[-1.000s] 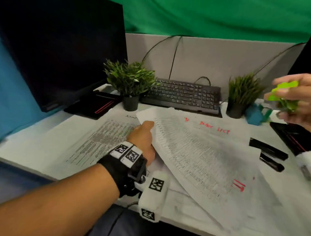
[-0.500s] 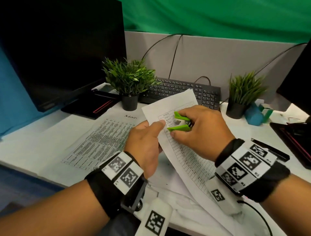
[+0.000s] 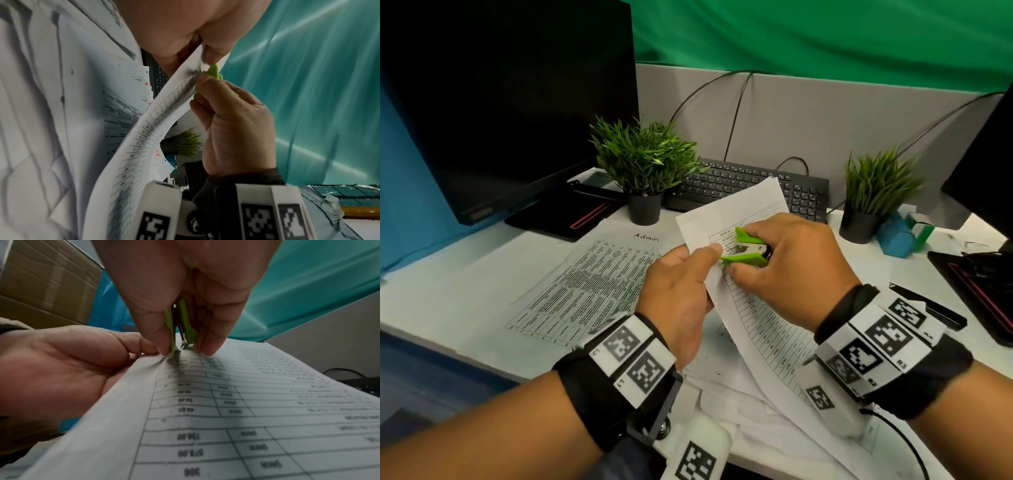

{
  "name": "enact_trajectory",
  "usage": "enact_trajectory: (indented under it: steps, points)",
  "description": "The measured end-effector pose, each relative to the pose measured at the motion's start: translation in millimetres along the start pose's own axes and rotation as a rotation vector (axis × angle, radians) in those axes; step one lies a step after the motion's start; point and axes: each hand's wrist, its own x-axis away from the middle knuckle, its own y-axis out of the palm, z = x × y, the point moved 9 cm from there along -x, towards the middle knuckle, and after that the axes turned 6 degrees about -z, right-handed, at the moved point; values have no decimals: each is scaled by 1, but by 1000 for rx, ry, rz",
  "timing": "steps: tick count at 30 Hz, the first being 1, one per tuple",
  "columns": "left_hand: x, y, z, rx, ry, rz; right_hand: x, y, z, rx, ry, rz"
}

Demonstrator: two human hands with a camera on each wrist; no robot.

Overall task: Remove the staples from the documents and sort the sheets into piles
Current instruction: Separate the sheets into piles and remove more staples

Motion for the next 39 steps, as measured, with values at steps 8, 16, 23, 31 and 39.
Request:
enact_trajectory:
  steps: [8, 16, 23, 31, 39]
  points:
    - [0, 1, -2, -17, -10, -9, -2, 7, 4, 46, 7, -51]
    - [-10, -19, -12, -39, -89, 83, 1, 8, 43, -178, 216, -113]
    - [-15, -32, -6, -92, -141, 85, 50, 36, 123, 146, 555, -695]
    - [-9, -2, 8, -199, -32, 48, -3, 11, 24, -140, 165, -223]
    - [-4, 6, 17, -314, 75, 26, -5, 13, 24, -212, 141, -63]
